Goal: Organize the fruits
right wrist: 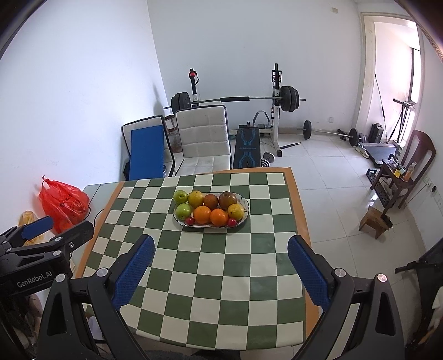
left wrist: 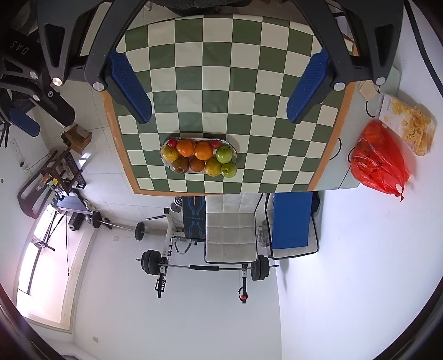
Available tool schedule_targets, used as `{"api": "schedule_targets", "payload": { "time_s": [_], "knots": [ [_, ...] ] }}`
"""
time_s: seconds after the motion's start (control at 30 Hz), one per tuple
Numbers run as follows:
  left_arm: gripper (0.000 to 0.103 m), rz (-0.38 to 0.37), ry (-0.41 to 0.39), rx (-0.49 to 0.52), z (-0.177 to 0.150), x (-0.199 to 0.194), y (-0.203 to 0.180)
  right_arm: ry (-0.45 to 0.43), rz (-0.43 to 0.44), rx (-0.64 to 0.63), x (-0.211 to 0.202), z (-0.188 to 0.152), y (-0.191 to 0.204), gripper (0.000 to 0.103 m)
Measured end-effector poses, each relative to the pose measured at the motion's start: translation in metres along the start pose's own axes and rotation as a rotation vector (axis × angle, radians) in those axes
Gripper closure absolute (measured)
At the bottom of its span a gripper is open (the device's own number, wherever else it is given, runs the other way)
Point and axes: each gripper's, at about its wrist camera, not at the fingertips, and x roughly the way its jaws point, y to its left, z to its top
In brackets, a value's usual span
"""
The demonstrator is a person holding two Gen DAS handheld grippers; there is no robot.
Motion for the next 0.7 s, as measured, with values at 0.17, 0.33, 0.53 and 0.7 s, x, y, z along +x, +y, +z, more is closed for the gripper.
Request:
{"api": "schedule_targets", "payload": {
  "time_s": [0.17, 0.33, 0.53, 0.7],
  "knots": [
    [0.003, 0.003, 0.008, -0.008, 0.002, 0.008, -0.001, -0.001, -0.009, 0.002, 0.005, 0.000, -0.001, 0.003],
    [0.002, 0.004, 0.011, -0.013, 0.008, 0.025, -0.002, -0.013, -0.033, 0.011, 0.028, 0.008, -0.010, 0.000],
    [0.000, 0.025, 0.030, -0.008, 0.017, 0.056, -0.004, 0.009, -0.063, 0.016, 0.081, 0.021, -0.020, 0.000],
    [0.000, 0.049, 0.061, -0.001, 0.025, 0.090, -0.005, 0.025, -0.086, 0.010, 0.123, 0.033, -0.026, 0.000]
  ]
}}
